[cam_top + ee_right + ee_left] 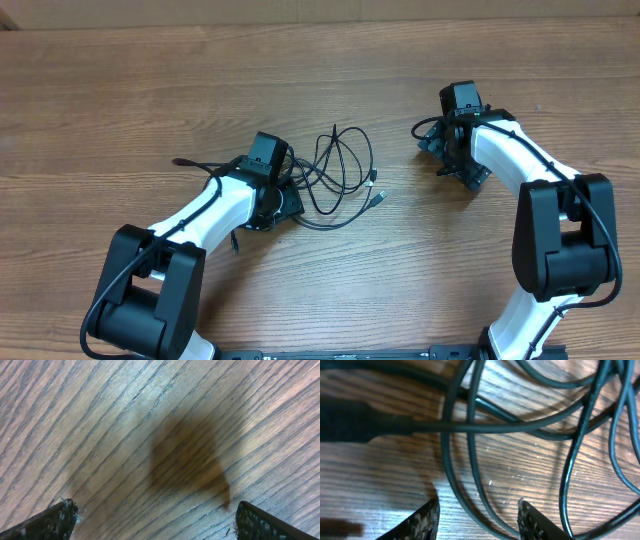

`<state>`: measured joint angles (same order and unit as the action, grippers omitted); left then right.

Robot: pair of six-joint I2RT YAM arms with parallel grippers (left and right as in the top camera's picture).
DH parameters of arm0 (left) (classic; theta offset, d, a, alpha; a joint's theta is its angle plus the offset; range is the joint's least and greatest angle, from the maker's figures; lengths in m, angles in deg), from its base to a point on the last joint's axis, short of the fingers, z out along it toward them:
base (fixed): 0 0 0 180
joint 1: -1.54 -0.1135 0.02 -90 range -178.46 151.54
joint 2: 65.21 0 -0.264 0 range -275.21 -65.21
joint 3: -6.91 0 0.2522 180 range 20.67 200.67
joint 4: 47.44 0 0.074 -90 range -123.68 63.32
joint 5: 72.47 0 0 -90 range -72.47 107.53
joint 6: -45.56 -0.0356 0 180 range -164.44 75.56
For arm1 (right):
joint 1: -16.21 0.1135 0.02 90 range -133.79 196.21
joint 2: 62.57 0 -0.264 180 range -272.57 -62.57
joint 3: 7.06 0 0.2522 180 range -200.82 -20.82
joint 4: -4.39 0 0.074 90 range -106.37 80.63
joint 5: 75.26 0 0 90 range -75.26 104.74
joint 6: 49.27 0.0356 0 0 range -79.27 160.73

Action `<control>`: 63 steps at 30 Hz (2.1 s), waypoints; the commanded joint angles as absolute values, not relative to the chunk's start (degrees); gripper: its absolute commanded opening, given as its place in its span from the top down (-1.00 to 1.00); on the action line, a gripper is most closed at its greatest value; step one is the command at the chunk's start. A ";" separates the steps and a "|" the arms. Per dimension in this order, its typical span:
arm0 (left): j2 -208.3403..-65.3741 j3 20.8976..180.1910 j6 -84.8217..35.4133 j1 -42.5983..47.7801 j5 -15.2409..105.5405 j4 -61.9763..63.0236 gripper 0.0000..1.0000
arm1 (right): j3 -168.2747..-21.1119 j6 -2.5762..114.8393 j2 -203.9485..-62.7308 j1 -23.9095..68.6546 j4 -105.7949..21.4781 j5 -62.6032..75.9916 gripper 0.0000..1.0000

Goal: Untangle cables

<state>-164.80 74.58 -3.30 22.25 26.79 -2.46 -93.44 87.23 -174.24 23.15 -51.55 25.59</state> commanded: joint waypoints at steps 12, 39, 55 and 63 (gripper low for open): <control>-166.20 72.52 3.94 27.96 16.01 -1.37 0.30 | -93.17 87.41 -173.63 23.10 -51.39 25.90 -1.00; -166.18 92.54 -34.00 25.29 -30.63 2.50 0.48 | -93.17 87.41 -173.63 23.10 -51.39 25.90 -1.00; -166.37 110.55 -23.84 25.35 9.85 20.18 0.00 | -93.17 87.41 -173.63 23.10 -51.39 25.90 -1.00; -168.04 97.03 -14.18 28.79 17.22 9.93 0.10 | -93.17 87.41 -173.63 23.10 -51.41 25.90 -1.00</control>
<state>-166.27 102.10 -19.19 26.88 10.62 13.39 -93.44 87.21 -174.24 23.15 -51.57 25.57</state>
